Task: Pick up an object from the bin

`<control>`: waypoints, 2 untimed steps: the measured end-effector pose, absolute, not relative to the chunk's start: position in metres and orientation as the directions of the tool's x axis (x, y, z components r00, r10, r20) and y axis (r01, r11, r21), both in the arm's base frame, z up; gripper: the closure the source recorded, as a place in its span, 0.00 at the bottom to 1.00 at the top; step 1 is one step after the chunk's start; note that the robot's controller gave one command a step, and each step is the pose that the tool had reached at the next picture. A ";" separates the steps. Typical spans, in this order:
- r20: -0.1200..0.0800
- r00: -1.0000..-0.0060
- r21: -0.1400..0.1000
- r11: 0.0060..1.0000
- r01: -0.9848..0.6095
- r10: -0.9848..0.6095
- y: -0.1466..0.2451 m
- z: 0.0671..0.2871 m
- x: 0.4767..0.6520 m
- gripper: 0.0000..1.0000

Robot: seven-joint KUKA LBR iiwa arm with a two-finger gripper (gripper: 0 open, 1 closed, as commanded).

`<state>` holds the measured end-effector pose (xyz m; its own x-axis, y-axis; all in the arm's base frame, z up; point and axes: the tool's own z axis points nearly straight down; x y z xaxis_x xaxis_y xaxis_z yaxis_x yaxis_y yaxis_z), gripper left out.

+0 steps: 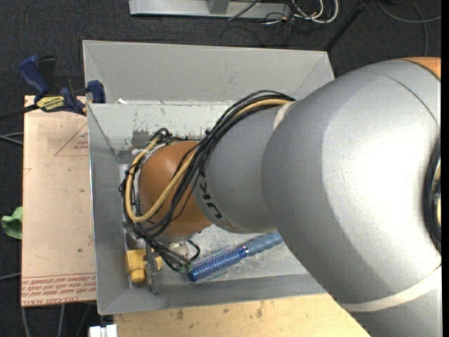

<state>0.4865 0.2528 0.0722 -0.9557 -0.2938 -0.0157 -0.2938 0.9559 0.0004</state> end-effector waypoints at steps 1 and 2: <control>-0.011 -0.956 0.001 0.956 -0.292 -0.292 0.253 0.074 0.489 0.00; -0.001 -0.956 0.001 0.956 -0.293 -0.293 0.253 0.072 0.487 1.00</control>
Offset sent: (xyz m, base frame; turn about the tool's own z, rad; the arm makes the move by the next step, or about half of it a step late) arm 0.0000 0.0000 0.0000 0.0000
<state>0.4868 0.2531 0.0720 -0.9562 -0.2928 -0.0012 -0.2928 0.9562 0.0012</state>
